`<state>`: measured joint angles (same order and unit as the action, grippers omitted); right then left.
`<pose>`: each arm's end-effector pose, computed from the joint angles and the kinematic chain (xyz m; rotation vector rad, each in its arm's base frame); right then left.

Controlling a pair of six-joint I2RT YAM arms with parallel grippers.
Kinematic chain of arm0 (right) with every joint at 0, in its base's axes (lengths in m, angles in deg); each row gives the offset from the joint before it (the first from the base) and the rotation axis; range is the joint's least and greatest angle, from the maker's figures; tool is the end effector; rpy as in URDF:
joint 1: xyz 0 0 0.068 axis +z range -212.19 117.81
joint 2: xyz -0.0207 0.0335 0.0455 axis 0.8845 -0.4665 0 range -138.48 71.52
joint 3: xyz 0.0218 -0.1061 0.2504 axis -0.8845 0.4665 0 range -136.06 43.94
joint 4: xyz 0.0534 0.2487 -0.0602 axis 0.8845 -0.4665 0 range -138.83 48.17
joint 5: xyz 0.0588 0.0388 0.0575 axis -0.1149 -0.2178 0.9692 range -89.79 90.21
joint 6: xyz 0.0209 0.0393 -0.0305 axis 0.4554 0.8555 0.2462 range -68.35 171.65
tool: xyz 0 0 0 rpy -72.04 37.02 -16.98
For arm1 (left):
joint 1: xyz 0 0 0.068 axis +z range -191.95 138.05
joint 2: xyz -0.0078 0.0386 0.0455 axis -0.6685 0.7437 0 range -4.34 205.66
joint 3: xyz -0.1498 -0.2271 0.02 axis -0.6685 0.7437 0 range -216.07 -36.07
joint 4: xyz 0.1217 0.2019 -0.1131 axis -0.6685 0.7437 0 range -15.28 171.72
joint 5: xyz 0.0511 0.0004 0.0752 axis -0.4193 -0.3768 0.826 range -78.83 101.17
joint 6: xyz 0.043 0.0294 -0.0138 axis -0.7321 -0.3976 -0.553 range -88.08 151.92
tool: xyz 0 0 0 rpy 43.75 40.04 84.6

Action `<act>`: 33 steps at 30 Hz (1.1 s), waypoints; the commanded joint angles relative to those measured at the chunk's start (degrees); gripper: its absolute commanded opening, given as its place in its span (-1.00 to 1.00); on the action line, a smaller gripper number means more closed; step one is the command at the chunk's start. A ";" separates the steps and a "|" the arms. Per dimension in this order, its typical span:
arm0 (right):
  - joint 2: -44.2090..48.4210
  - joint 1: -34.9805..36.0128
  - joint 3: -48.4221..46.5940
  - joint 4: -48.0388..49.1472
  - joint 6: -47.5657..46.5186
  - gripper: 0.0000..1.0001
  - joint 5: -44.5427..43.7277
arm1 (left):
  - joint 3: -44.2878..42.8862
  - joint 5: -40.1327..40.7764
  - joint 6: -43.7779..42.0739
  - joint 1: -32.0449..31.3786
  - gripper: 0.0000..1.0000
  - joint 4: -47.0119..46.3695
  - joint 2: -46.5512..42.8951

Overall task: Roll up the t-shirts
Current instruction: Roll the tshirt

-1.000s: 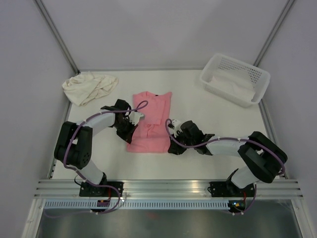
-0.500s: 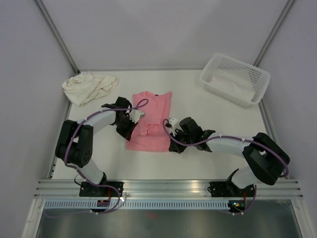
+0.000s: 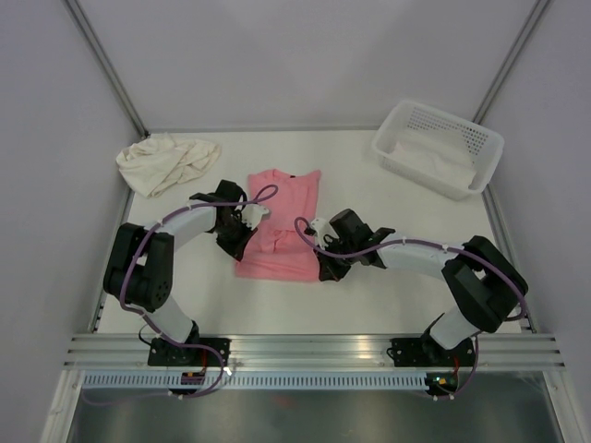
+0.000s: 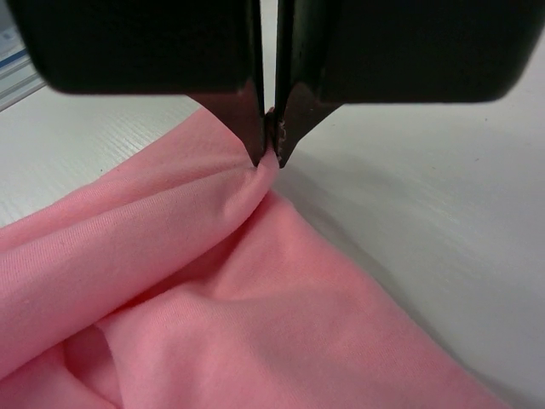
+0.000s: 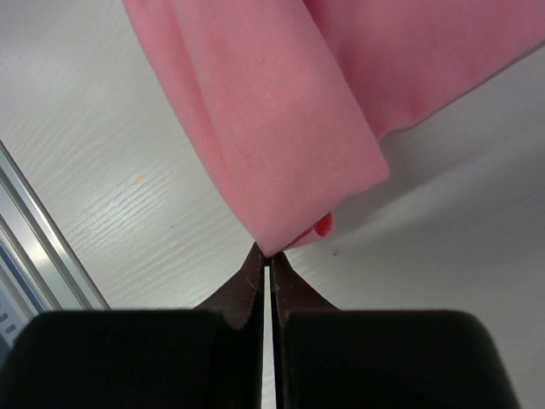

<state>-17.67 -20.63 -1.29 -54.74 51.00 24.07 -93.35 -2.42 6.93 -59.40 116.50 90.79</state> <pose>0.2093 0.2048 0.1614 -1.1023 2.3964 0.7949 0.2775 -0.0959 0.1667 1.0892 2.7179 -0.3307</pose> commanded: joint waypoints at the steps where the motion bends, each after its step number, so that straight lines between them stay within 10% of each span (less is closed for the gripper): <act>1: -2.74 -0.52 -1.52 -0.64 0.47 -0.99 1.37 | -0.56 1.90 -2.08 0.49 -0.95 -0.65 0.14; 8: -4.15 -0.52 -2.14 2.27 3.81 -0.60 0.93 | -0.99 -1.17 -2.25 0.40 -0.87 0.32 -0.65; 17: 2.43 -2.88 -3.45 -2.21 2.06 -0.35 -0.21 | -2.14 -3.38 -2.08 0.49 -0.11 2.60 -4.60; 33: 12.37 -4.20 -6.97 13.16 -5.24 -0.25 -7.24 | -1.72 1.72 -12.15 -2.41 -0.03 7.26 -21.27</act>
<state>-7.61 -24.28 -6.08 -49.12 49.21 20.50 -97.79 -2.11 2.36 -60.36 122.32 77.16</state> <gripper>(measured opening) 0.366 0.479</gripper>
